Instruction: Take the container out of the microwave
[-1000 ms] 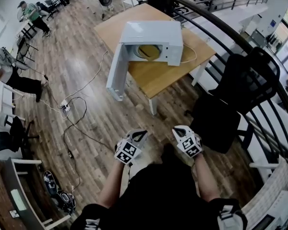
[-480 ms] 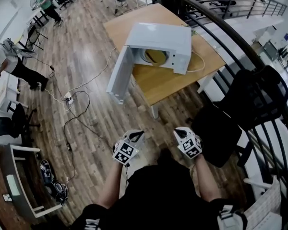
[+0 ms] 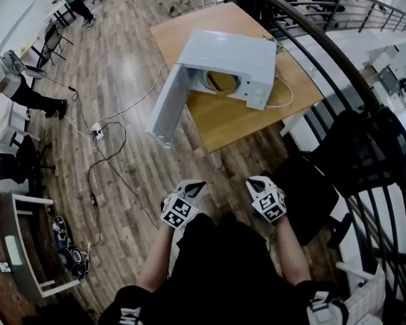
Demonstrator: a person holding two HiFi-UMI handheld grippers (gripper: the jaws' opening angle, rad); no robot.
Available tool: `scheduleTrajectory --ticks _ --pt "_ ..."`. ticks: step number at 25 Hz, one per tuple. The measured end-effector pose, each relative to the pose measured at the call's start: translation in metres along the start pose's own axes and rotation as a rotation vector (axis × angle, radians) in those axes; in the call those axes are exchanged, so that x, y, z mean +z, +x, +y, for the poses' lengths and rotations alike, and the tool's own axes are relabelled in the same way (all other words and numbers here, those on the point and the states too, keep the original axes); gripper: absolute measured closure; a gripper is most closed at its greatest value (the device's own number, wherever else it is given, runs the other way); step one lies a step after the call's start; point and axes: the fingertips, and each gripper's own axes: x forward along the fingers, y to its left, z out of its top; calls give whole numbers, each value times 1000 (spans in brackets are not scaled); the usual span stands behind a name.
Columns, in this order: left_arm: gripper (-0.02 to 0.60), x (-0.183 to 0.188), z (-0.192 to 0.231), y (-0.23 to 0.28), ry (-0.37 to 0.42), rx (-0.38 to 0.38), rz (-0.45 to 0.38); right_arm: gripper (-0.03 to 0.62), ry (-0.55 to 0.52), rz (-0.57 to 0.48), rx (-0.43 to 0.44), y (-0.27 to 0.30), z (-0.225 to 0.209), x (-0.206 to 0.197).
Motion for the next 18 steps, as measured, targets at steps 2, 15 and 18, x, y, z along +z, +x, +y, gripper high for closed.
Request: scheduleTrajectory --ticks 2,15,18 --pt "580 4 6 4 -3 0 -4 592 3 8 2 3 -6 -1" --pt "580 25 73 54 17 -95 -14 592 48 64 -43 46 -56 18" --pt "580 35 98 65 35 -115 -22 592 56 77 -64 60 -73 29"
